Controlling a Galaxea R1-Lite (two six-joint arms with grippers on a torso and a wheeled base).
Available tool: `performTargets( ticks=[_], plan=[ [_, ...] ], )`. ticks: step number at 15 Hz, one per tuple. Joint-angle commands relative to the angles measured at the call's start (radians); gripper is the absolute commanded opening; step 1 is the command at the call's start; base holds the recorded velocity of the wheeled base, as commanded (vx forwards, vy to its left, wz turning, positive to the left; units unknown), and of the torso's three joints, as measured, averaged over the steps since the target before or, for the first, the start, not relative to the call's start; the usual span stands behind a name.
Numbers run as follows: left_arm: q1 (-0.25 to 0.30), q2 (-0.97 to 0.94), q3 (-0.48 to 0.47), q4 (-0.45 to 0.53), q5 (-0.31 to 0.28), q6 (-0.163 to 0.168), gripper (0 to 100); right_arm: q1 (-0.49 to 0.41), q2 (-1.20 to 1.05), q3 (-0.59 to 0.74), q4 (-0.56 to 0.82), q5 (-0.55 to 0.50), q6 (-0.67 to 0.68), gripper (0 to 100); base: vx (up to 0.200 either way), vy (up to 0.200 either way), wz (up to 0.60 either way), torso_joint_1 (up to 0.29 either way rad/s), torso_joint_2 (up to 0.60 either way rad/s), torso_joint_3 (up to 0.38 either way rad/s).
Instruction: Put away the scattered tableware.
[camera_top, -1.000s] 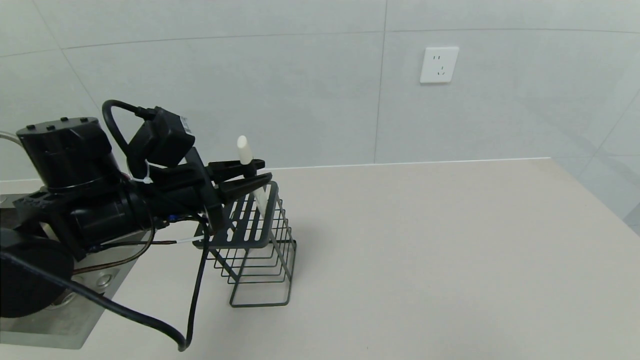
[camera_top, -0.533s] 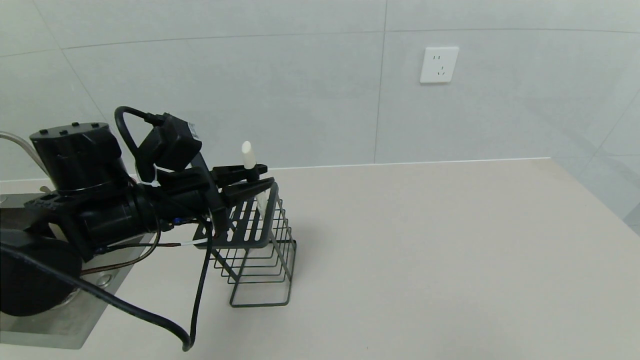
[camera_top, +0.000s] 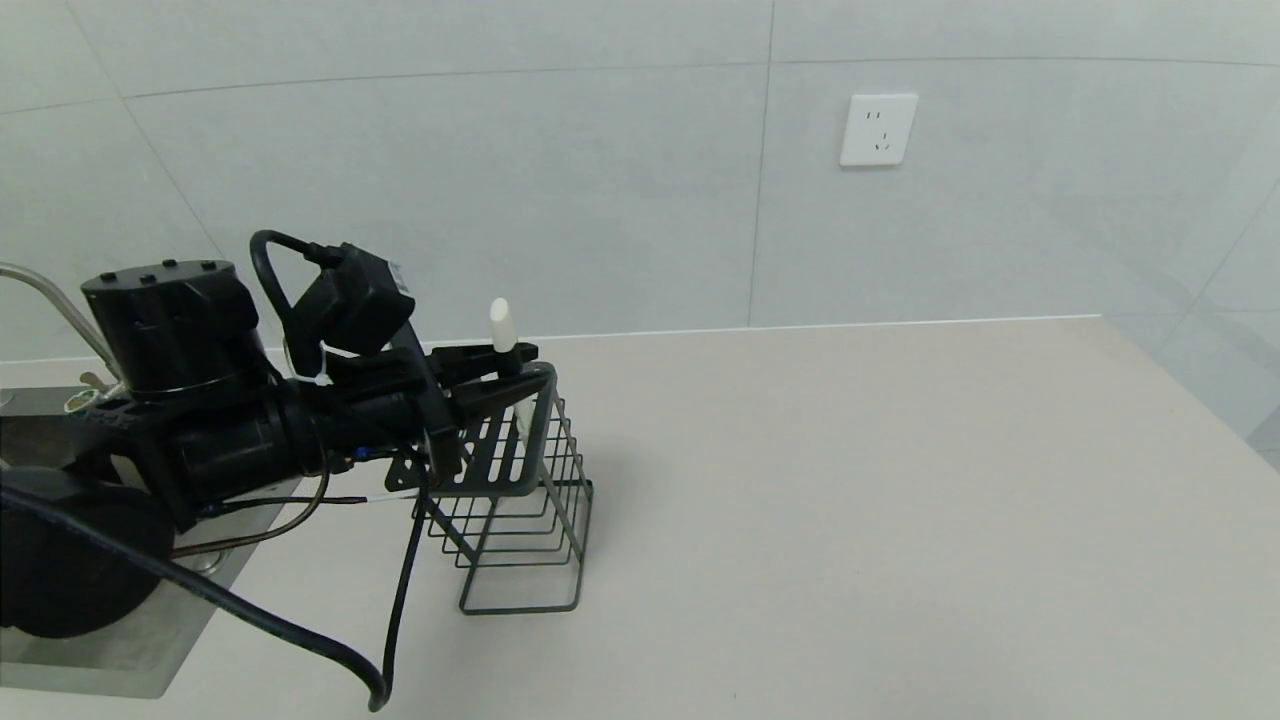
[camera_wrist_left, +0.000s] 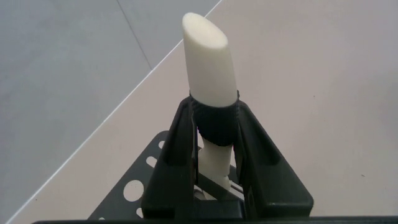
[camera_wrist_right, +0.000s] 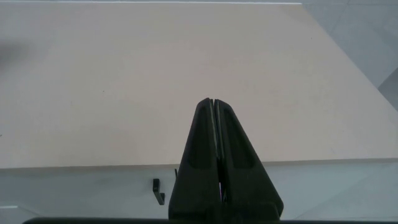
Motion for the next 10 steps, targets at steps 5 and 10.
performTargets(
  ticks=[5,10],
  plan=[
    [0.000,0.020,0.013,-0.008,0.001,-0.003,0,0.000,0.001,0.000,0.000,0.000,-0.001,0,0.000,0.000,0.00,0.000,0.00,0.000],
    [0.000,0.028,0.035,-0.007,0.000,-0.005,0,0.000,0.001,0.000,-0.002,0.000,-0.001,0,0.000,0.000,0.00,0.000,0.00,0.000]
  ],
)
